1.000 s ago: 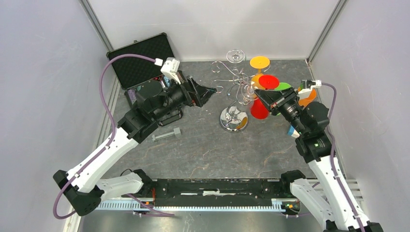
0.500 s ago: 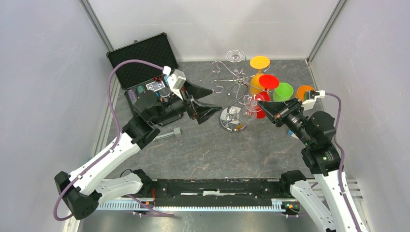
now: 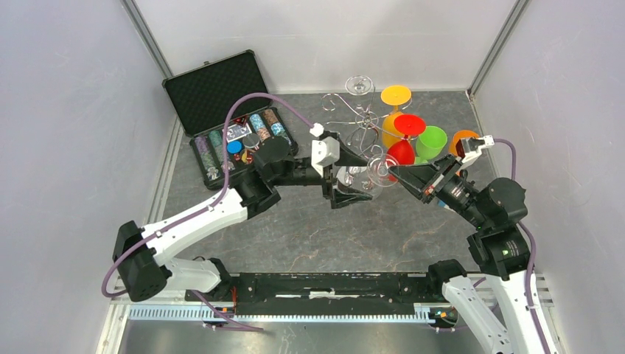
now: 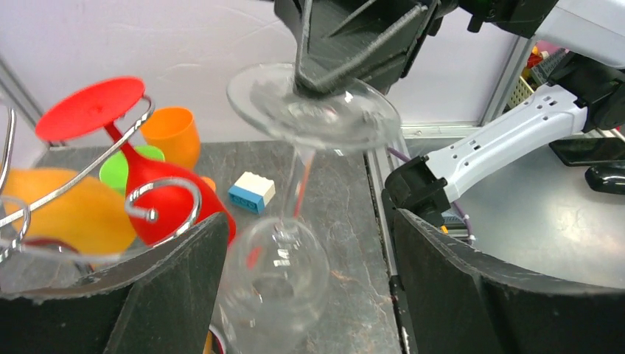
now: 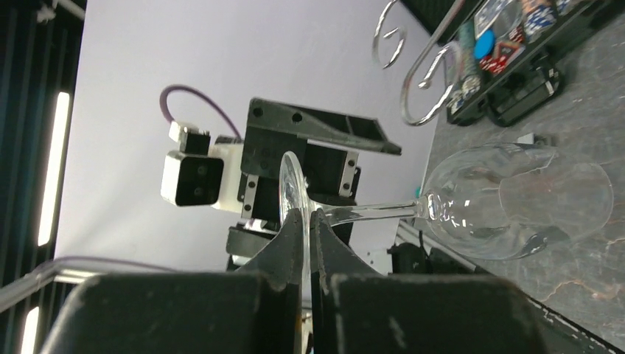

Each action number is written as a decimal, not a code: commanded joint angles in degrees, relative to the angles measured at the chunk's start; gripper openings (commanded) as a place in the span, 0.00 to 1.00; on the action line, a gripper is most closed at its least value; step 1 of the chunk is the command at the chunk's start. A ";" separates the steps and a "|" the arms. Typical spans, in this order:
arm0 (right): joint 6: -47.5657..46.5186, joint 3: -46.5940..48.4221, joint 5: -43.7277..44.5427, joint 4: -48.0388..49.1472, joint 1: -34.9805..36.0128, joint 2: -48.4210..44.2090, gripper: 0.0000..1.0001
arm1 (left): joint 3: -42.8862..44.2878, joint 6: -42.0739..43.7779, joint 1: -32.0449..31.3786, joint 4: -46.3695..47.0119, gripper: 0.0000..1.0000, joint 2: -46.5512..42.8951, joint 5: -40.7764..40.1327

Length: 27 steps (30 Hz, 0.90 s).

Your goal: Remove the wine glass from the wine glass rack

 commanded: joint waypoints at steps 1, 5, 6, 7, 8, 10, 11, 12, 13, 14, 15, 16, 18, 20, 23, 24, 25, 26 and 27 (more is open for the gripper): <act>0.61 4.00 -7.26 7.36 0.33 1.22 0.00 | 6.69 6.78 -1.68 1.82 0.84 2.58 0.40; 0.25 4.96 -7.70 8.04 0.36 1.89 0.00 | 8.98 6.69 -2.65 1.82 0.73 4.54 -0.24; 0.20 4.97 -7.75 8.27 0.37 1.88 0.00 | 9.26 5.86 -2.75 1.79 0.68 5.18 -0.04; 0.20 4.94 -7.75 8.40 0.37 1.83 0.00 | 9.31 5.00 -2.90 1.77 0.65 5.69 0.18; 0.29 4.81 -7.70 8.64 0.36 1.85 0.00 | 9.25 4.23 -2.94 1.78 0.61 5.88 0.60; 0.54 4.60 -7.58 9.53 0.37 1.84 0.00 | 8.39 3.45 -2.94 1.96 0.53 5.90 2.39; 0.64 4.48 -7.52 9.96 0.37 1.85 0.00 | 8.02 2.95 -2.94 2.29 0.47 5.67 2.37; 0.71 4.51 -7.41 10.20 0.38 1.91 0.00 | 7.66 2.83 -2.88 2.42 0.43 5.55 2.07; 0.93 4.43 -7.31 10.38 0.35 1.98 0.00 | 7.62 2.80 -2.94 2.44 0.39 5.60 2.04; 1.15 4.32 -7.40 11.05 0.39 2.00 0.00 | 7.71 1.27 -2.90 2.44 0.34 5.77 2.12; 1.30 4.31 -7.52 11.44 0.37 2.18 0.00 | 7.95 1.02 -2.88 2.15 0.26 5.90 2.13; 1.26 4.42 -7.70 11.48 0.37 2.39 0.00 | 8.29 0.68 -2.93 1.87 0.19 6.10 2.13; 1.38 4.16 -8.26 11.97 0.37 2.66 0.00 | 9.10 -0.16 -2.94 1.53 0.11 6.53 2.38; 1.63 3.44 -8.86 12.96 0.37 2.84 0.00 | 9.76 -0.87 -2.94 1.47 0.02 6.94 3.35; 1.05 2.48 -8.74 13.83 0.33 2.77 0.16 | 9.93 -2.66 -2.94 2.56 0.02 7.16 4.34; 0.63 2.13 -8.49 14.49 0.35 2.64 0.26 | 9.63 -3.59 -2.92 3.80 0.02 7.01 4.24; -0.11 1.77 -7.96 14.87 0.37 2.48 0.36 | 9.09 -4.53 -2.93 5.28 0.02 6.78 3.97; -0.86 1.52 -7.10 14.98 0.36 2.13 0.43 | 8.34 -6.06 -2.94 7.56 0.02 6.36 3.45; -2.11 1.17 -6.23 15.46 0.36 1.72 0.50 | 7.50 -7.14 -2.94 9.66 0.02 5.88 2.92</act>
